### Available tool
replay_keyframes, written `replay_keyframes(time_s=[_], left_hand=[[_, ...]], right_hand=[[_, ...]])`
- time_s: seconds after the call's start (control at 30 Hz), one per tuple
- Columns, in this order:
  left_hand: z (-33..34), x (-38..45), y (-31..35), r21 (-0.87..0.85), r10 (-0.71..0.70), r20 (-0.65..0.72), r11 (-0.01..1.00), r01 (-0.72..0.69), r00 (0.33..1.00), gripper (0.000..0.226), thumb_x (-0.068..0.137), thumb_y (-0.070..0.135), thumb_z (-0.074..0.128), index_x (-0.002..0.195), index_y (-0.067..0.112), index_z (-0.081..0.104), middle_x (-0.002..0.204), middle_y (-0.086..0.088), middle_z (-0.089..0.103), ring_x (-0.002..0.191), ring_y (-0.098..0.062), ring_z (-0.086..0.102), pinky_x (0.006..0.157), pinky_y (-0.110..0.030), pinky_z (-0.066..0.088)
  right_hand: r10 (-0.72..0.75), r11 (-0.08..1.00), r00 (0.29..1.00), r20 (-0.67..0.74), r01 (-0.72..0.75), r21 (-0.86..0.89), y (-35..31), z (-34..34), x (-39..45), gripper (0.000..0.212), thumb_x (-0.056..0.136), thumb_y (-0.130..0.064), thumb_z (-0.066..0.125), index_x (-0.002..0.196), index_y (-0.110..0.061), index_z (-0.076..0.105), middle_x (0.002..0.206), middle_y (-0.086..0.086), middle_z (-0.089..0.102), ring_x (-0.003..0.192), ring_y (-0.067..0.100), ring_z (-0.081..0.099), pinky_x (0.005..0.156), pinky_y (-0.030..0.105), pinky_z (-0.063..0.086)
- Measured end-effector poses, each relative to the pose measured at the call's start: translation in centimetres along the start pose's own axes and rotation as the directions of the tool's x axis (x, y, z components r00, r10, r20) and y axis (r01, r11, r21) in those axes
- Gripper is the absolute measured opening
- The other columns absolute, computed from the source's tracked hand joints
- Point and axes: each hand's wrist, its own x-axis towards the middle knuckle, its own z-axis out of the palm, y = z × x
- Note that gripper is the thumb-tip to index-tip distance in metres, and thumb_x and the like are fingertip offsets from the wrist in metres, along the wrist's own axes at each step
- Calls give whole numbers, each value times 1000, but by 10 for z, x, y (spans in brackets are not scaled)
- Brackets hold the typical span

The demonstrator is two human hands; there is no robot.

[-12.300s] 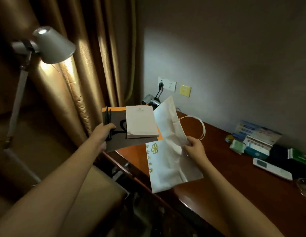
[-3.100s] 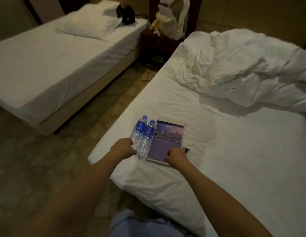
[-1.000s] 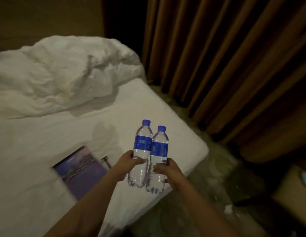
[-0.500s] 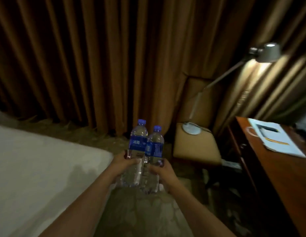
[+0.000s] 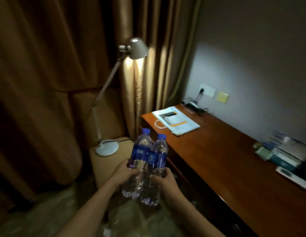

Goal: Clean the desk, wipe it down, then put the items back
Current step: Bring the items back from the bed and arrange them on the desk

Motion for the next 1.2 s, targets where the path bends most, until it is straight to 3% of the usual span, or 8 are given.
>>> replay_keyframes(time_s=[0.13,0.27,0.4,0.57,0.77,0.9,1.03,1.2], left_hand=[[52,80,40,33,26,171,999,-32,985,34,74,16,75,102,19,57,98,-4,66,96,-22,62,79,-30,49],[109,158,54,82,20,329,995,-50,944,65,43,40,82,99,18,59,98,-6,68,97,-25,64,83,-35,54],[163,222,61,151,-40,455,988,-33,890,34,73,11,77,99,20,57,99,-4,66,94,-17,63,81,-30,52],[218,318,73,220,-76,489,975,-38,869,43,75,9,75,111,15,52,107,-8,64,93,-17,63,67,-21,49],[265,411,114,279,-34,512,952,-128,858,50,72,4,77,113,15,49,104,-2,64,98,-21,62,89,-38,51],[286,451,129,272,-6,500,950,-151,866,56,72,0,76,118,13,46,104,0,60,95,-16,60,81,-28,50],[300,487,130,231,13,532,960,-160,846,53,71,-11,71,113,9,46,98,-4,61,73,0,65,65,-19,54],[324,522,127,159,85,566,965,-209,820,54,71,-7,75,107,20,44,94,5,60,72,4,63,57,-8,48]], right_hand=[[-5,999,979,-204,-3,-36,-28,-61,50,45,81,-13,69,119,-15,45,118,4,55,101,16,58,78,29,49],[-3,1000,938,-348,-2,-14,-31,-121,90,50,80,-12,71,121,-15,43,119,2,54,105,16,56,88,31,50],[43,999,885,-464,-44,9,-23,-170,134,51,79,-10,72,120,-16,42,118,3,55,97,10,57,74,21,50],[75,997,849,-523,-52,59,-30,-230,210,54,78,-6,72,119,-22,41,113,-4,56,93,4,55,67,16,44],[65,998,815,-576,-47,45,-60,-287,292,57,76,-3,72,117,-24,40,108,-6,59,98,12,60,82,25,50],[44,999,804,-593,-37,23,-75,-308,332,61,75,1,72,120,-24,40,107,-6,60,94,3,60,77,19,50],[47,999,746,-665,-48,17,-78,-322,366,55,74,0,72,115,-26,45,104,-6,64,94,11,64,84,33,55],[65,997,657,-751,-73,23,-84,-335,391,57,75,-1,73,118,-23,44,107,-11,60,89,-3,60,71,16,53]])
